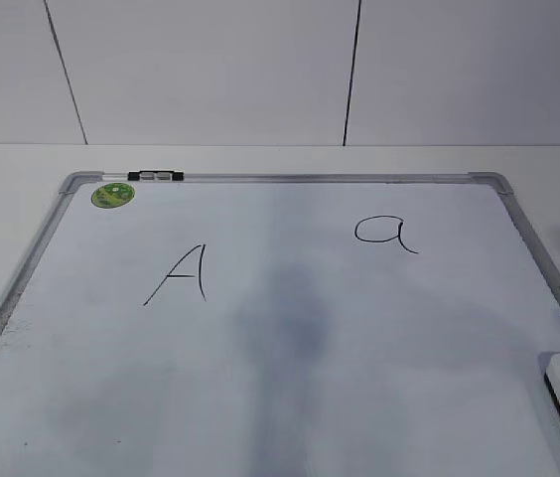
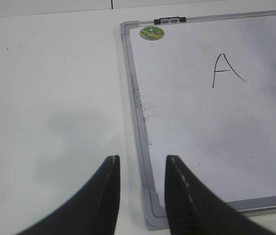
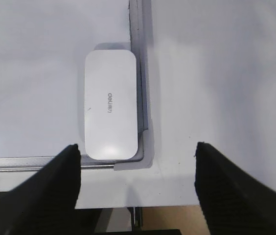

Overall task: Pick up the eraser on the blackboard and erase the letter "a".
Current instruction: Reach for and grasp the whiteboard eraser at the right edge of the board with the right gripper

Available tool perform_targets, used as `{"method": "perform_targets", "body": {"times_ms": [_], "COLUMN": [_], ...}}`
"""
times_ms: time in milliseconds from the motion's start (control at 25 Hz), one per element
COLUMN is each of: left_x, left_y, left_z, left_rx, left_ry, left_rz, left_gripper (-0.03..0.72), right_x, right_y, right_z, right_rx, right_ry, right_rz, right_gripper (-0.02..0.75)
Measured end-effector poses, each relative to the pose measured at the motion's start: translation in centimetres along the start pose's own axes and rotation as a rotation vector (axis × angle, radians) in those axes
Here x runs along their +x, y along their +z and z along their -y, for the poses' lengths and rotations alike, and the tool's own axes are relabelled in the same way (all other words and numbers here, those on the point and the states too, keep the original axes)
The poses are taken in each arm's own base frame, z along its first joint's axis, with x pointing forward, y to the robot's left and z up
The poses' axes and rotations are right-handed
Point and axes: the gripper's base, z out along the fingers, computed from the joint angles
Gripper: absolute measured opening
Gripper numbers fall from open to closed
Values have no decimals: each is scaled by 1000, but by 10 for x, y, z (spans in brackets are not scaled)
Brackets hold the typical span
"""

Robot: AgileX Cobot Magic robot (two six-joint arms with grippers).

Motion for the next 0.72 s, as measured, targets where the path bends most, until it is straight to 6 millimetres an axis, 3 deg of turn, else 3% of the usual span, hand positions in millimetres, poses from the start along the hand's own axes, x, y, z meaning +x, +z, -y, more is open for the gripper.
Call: {"method": "perform_targets", "body": {"times_ms": [720], "left_x": [0], "left_y": [0], "left_z": [0], "left_rx": [0], "left_ry": [0], "left_rz": [0], "left_gripper": [235], "right_x": [-28], "right_y": [51], "right_z": [-15], "right_rx": [-104], "right_ry": [14], "right_rz": [-258], "right_gripper": [576]}}
